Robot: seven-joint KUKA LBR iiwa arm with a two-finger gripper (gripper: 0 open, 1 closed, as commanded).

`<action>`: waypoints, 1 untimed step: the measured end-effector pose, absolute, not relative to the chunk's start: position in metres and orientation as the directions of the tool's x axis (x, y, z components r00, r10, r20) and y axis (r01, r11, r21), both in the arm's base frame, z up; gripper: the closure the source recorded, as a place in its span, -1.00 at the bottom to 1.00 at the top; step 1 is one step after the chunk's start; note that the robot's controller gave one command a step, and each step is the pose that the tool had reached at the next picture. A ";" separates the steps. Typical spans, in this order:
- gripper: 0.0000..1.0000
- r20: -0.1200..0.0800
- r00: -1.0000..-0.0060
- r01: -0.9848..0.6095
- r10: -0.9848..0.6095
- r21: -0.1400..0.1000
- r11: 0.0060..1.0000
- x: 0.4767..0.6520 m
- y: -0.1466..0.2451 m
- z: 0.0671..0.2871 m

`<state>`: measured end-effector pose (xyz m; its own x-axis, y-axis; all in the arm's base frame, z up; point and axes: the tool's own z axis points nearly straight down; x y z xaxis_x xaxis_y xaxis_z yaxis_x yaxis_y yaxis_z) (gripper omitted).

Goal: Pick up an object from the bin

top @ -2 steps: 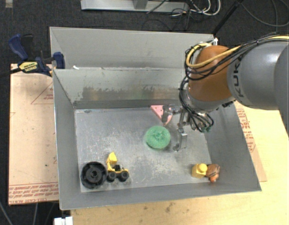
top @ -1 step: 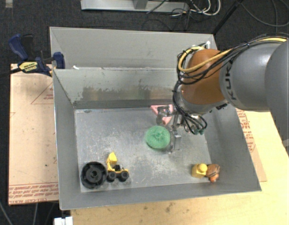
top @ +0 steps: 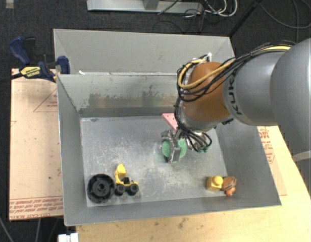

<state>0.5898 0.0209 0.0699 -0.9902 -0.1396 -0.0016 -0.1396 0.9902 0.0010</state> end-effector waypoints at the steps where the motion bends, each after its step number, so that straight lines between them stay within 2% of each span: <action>1: 1.00 -0.002 -0.990 -0.140 -0.140 0.001 0.990 0.590 0.021 0.070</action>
Offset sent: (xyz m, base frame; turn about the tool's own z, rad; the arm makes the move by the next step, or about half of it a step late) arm -0.0115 0.0070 0.2017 -0.0162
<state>0.5898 0.0210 0.0699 -0.9902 -0.1397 -0.0016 -0.1397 0.9902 0.0009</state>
